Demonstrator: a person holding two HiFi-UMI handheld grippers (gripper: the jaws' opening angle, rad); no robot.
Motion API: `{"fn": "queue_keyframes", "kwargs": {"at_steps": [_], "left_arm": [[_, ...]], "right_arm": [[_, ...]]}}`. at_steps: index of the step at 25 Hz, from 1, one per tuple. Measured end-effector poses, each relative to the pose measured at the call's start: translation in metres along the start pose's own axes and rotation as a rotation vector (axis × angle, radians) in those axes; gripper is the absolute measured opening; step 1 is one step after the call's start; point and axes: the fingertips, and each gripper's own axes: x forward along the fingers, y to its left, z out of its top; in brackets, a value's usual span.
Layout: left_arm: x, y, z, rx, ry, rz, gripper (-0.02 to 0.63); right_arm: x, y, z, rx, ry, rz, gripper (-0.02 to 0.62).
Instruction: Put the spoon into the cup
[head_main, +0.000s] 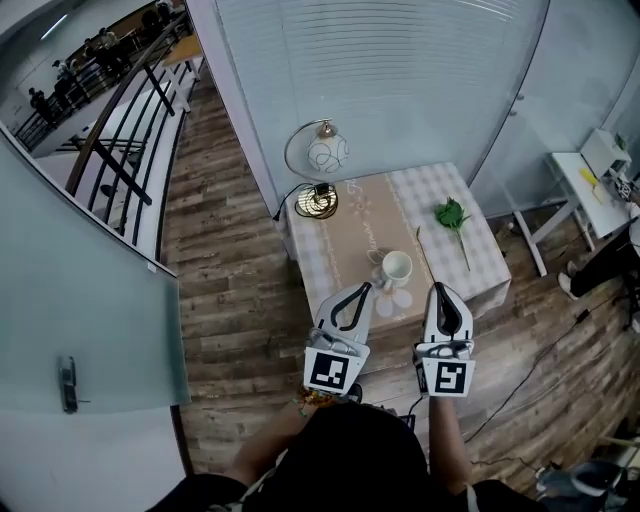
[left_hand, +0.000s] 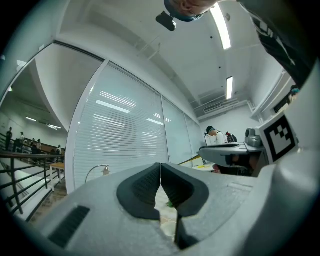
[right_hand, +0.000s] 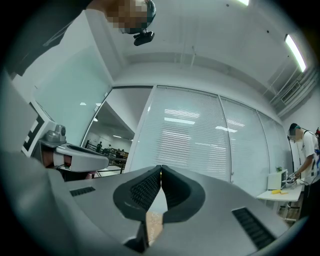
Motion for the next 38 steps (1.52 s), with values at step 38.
{"fn": "queue_keyframes", "kwargs": {"at_steps": [38], "left_arm": [[0.060,0.041,-0.039,-0.035,-0.011,-0.046,0.017]], "right_arm": [[0.067,-0.054,-0.056,-0.191,0.144,-0.085,0.009]]}}
